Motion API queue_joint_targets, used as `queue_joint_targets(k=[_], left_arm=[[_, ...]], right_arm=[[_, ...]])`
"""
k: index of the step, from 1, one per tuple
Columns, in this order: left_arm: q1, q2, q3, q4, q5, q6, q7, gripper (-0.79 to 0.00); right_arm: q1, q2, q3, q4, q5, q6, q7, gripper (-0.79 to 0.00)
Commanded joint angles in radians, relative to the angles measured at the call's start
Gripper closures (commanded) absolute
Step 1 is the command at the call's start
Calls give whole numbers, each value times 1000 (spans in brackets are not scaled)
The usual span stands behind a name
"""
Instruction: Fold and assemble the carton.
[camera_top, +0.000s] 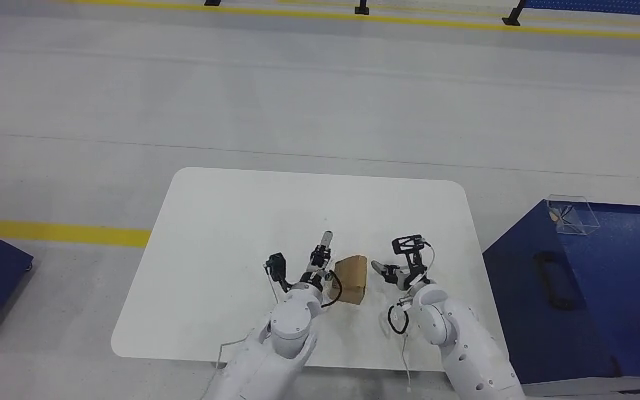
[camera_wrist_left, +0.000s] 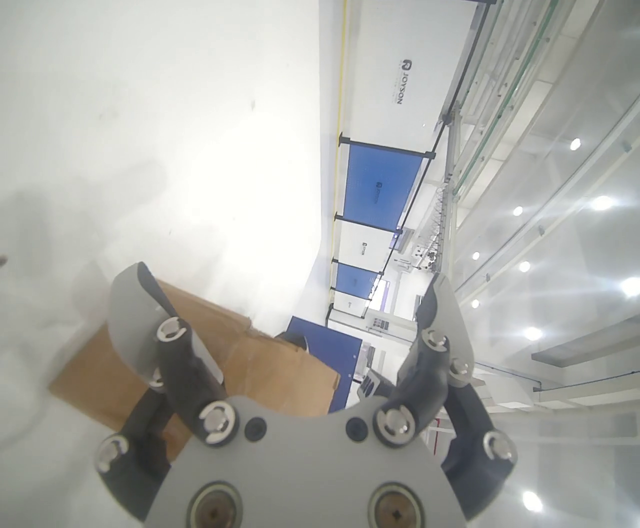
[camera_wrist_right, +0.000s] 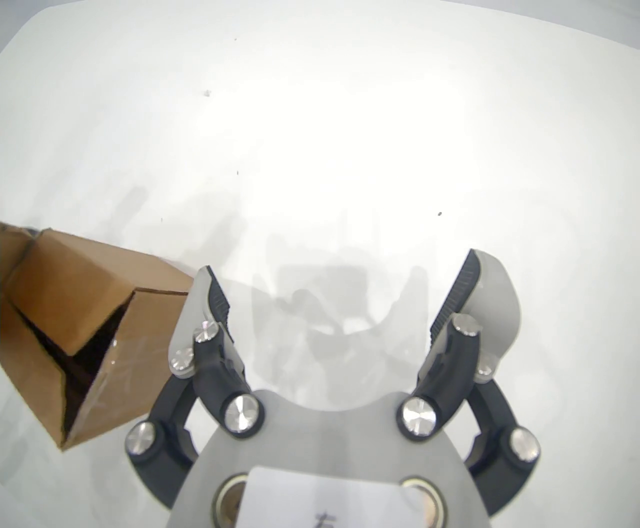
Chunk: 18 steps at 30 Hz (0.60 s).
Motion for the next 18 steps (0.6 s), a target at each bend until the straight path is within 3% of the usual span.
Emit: queue_joint_targets(k=[1, 6, 9, 11, 18], left_arm=[[65, 12, -11, -93, 2, 74, -62, -785], [186, 39, -46, -273, 19, 180, -184, -785], [225, 48, -71, -331, 31, 162, -187, -785], [245, 47, -84, -341, 18, 109, -134, -785], [245, 47, -84, -341, 18, 109, -134, -785]], right_arm=[[1, 0, 5, -2, 2, -2, 4, -785], [3, 0, 4, -4, 3, -5, 7, -785], [3, 0, 4, -4, 3, -5, 7, -785], [3, 0, 4, -4, 3, -5, 7, -785], [-15, 0, 0, -19, -9, -21, -29, -785]])
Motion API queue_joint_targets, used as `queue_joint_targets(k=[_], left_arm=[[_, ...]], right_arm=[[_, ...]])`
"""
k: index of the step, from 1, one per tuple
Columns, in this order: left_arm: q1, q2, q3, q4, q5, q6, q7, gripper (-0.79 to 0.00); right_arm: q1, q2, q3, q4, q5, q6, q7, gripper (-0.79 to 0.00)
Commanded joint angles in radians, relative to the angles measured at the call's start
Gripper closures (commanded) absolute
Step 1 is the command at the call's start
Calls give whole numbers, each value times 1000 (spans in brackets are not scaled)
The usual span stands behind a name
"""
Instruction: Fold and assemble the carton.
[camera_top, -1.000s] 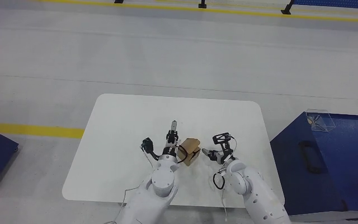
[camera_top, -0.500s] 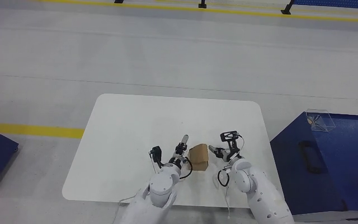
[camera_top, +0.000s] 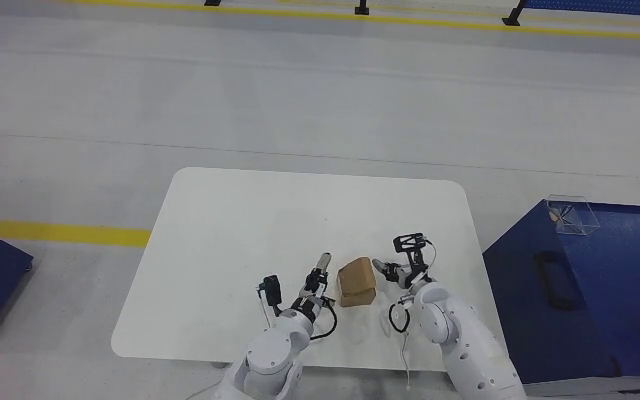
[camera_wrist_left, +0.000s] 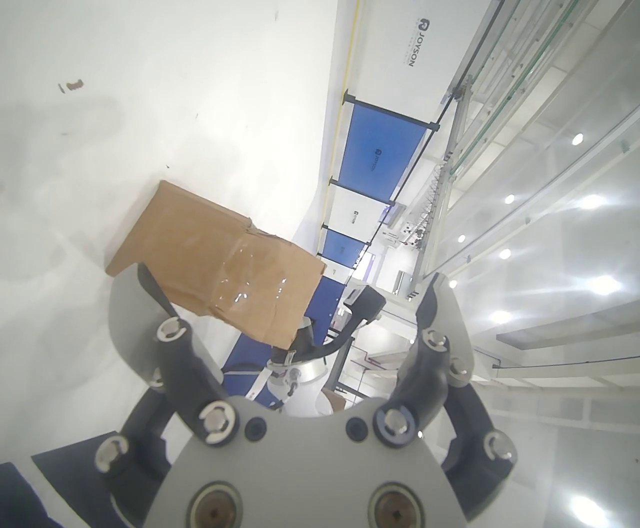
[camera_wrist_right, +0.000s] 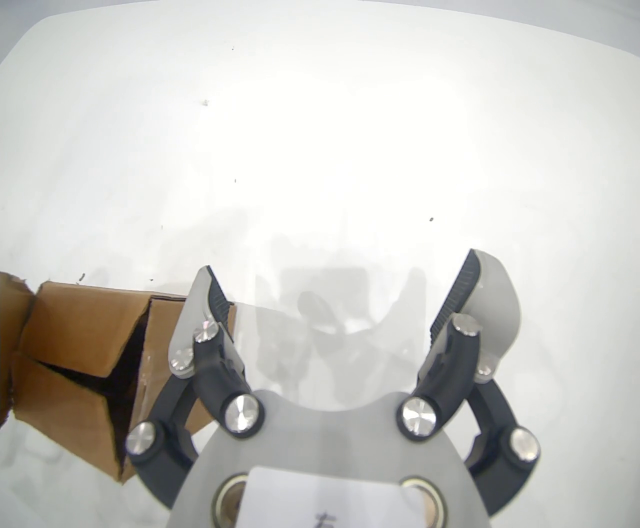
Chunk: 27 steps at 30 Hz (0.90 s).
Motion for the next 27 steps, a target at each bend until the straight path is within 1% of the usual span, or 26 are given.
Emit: queue_joint_targets(k=[1, 2, 3, 7, 8, 10, 14, 16, 18, 20, 23, 24, 25, 27], left_arm=[[0, 0, 0, 0, 0, 0, 1, -785], [-1, 1, 2, 2, 12, 0, 0, -785], [-8, 4, 15, 9, 62, 10, -19, -785], [-69, 25, 57, 45, 286, 93, -155, -785], [-77, 28, 55, 46, 317, 107, -166, -785], [-91, 35, 61, 43, 362, 149, -228, -785], [-85, 52, 41, 6, 412, 197, -333, -785], [-74, 61, 21, -15, 436, 205, -360, -785], [-60, 67, 5, -28, 433, 209, -387, -785], [-51, 72, -1, -36, 437, 195, -404, -785], [-44, 74, 9, -19, 449, 178, -407, -785], [-45, 73, 15, -10, 454, 173, -397, -674], [-46, 72, 21, 0, 447, 167, -392, -585], [-57, 69, 26, 26, 434, 153, -378, -582]], right_arm=[[-17, 0, 3, -11, 7, -9, -33, -785], [-21, 0, 6, -13, 12, -10, -35, -785], [-23, 0, 7, -16, 7, -9, -35, -785], [-26, -1, -1, -16, -8, -8, -35, -785], [-24, -2, -6, -15, -13, -5, -36, -785], [-17, -6, -20, -11, -18, 0, -34, -785], [17, -15, -61, 18, -21, -20, -35, -785], [43, -22, -87, 42, -16, -50, -43, -785], [69, -28, -110, 69, -18, -68, -50, -785], [86, -34, -122, 91, -20, -55, -68, -785], [96, -37, -111, 104, 9, -46, -93, -785], [93, -36, -101, 103, 17, -46, -100, -785], [89, -34, -90, 99, 23, -48, -109, -785], [73, -30, -70, 84, 33, -60, -118, -785]])
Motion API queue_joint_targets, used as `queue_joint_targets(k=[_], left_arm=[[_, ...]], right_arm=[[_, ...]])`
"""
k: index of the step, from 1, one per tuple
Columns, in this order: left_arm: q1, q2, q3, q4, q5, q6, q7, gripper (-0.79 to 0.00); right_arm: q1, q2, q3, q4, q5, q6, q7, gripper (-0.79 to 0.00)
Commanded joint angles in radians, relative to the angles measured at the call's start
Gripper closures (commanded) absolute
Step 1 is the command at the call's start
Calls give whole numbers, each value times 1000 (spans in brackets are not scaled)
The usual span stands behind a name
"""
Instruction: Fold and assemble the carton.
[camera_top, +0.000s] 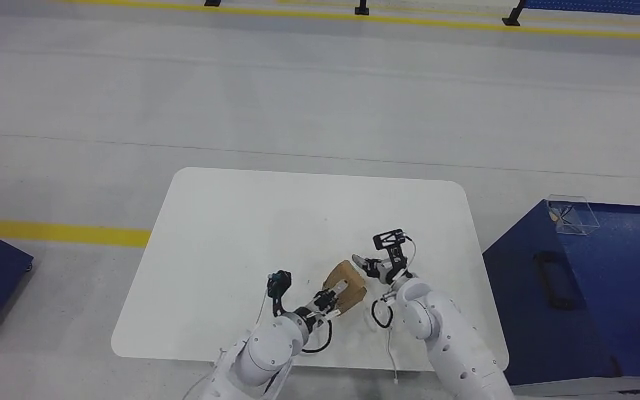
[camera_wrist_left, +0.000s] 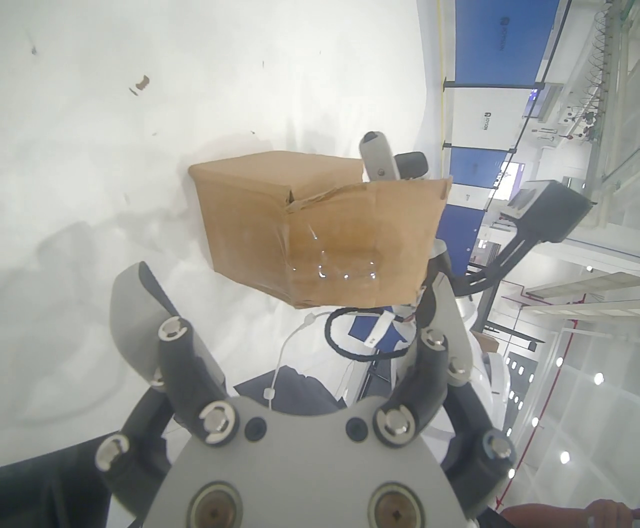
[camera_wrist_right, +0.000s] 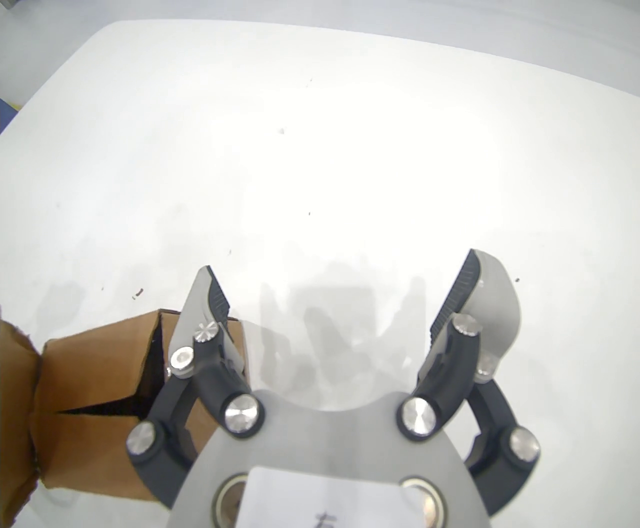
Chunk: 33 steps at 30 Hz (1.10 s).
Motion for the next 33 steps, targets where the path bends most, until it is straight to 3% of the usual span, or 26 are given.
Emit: queue_joint_targets(k=[1, 3, 9, 14, 33], left_arm=[[-13, -4, 5, 29, -10, -14, 28, -573], [-22, -7, 13, 51, -22, -27, 46, -600], [-37, -11, 14, 85, -48, -39, 66, -536], [-31, -10, 2, 85, -66, -57, 84, -570], [-39, -10, 7, 99, -93, -49, 108, -511]], right_arm=[[-19, 5, 21, -21, 6, -14, -10, -785], [-41, 9, 36, -44, 10, -33, -13, -785], [-92, 17, 60, -106, 3, -68, -27, -785], [-115, 20, 73, -142, -3, -68, -20, -785], [-101, 11, 16, -133, -76, -51, 11, -785]])
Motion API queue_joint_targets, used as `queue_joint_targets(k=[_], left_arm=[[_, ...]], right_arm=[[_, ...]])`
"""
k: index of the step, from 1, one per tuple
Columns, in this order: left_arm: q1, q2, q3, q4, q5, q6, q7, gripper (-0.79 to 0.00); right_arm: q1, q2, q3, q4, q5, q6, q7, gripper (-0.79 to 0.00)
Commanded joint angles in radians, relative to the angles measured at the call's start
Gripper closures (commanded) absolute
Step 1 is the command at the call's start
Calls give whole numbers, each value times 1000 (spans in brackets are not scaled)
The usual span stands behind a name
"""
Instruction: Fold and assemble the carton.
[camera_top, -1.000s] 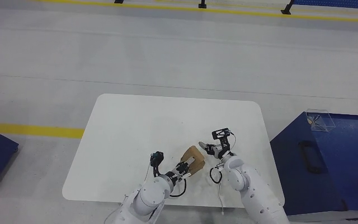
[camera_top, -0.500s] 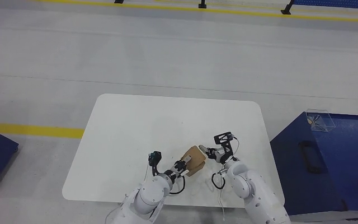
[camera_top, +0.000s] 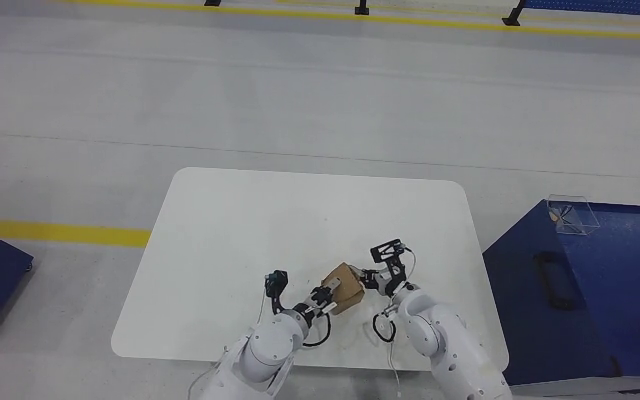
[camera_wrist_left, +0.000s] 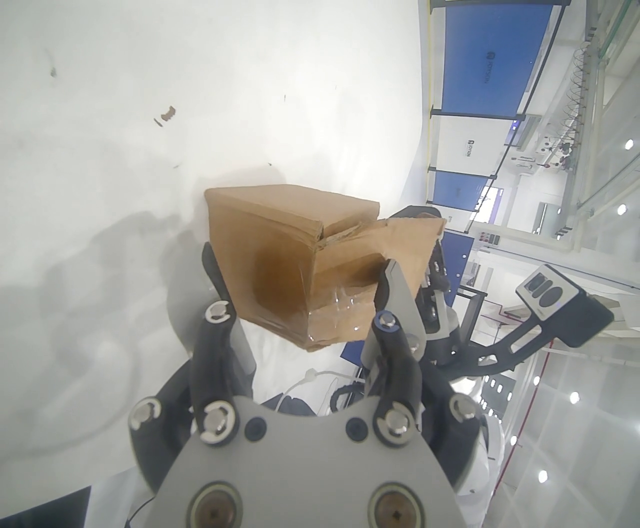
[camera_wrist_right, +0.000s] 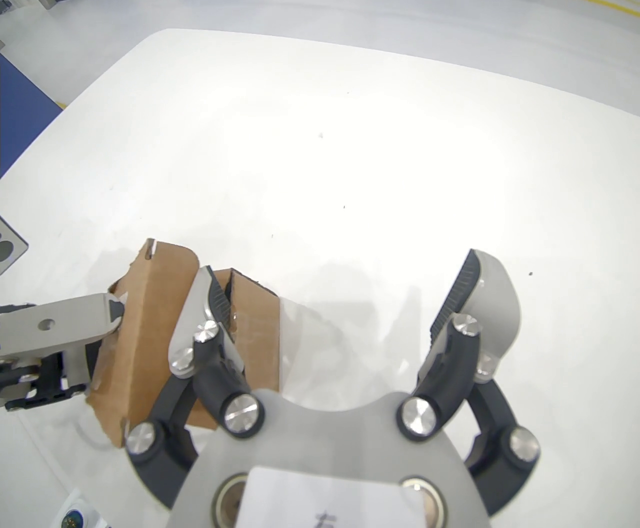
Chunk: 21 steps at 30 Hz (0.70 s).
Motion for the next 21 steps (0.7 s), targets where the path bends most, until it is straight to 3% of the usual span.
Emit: queue_joint_targets(k=[1, 6, 12, 18, 21], left_arm=[[-3, -1, 4, 2, 0, 4, 4, -505], [-7, -1, 8, 6, 2, 10, 11, -511], [-9, -1, 11, 8, -1, 15, 15, -453], [-6, -1, 13, 7, -5, 10, 18, -514], [-2, -1, 13, 1, -5, 12, 21, -496]], right_arm=[[3, -1, -4, 4, -13, 16, -8, -785], [4, -2, 9, 2, -1, 22, -15, -785], [0, -2, 5, 2, -17, 17, -6, -785], [-2, -4, 9, -1, 2, 14, -16, -785], [-2, -5, 8, 0, 2, 15, -13, -785]])
